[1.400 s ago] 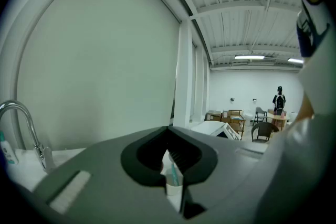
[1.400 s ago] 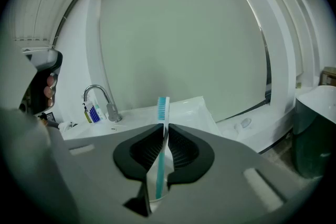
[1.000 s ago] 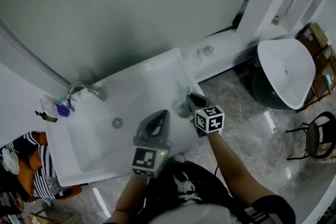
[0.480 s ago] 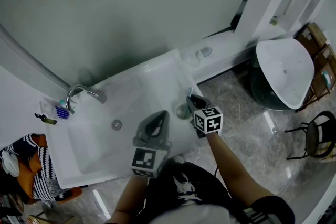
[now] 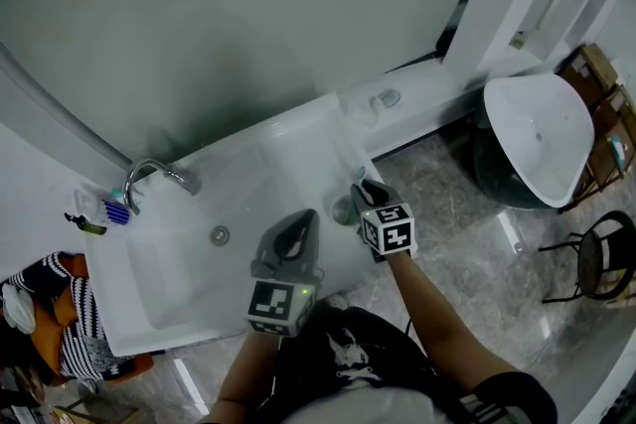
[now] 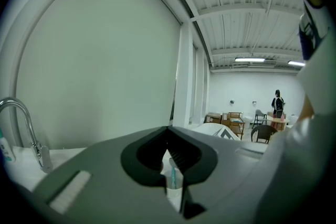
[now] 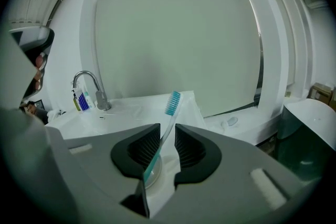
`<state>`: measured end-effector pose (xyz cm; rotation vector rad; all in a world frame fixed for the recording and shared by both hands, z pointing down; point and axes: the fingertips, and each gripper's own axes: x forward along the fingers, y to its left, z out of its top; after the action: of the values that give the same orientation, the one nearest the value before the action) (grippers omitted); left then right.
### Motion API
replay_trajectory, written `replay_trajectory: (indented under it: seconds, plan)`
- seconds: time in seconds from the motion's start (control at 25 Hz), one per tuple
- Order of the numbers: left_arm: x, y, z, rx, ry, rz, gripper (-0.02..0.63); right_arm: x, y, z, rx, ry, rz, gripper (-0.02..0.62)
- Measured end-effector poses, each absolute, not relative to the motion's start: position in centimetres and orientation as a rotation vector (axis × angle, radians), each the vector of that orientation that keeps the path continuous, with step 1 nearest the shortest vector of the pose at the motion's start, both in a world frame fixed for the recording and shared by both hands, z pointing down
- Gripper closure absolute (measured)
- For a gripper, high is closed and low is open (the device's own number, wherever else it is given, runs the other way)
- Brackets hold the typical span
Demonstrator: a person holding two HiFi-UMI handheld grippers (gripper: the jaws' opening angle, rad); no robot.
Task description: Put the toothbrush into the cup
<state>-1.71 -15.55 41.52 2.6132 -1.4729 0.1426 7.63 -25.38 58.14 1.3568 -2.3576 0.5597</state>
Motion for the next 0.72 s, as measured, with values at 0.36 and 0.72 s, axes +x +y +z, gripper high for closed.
replay_trajectory:
  seconds: [0.36,0.72]
  plan:
    - [-1.6,-15.2,41.5,2.613,-1.465,0.130,0.606,8.2,-25.2,57.6,1.412,-2.337,0.610,0.465]
    - [-1.2,-14.8,41.5,2.615,-1.459,0.133,0.606,8.7,-24.6,55.6,1.498,-2.351,0.631,0.465]
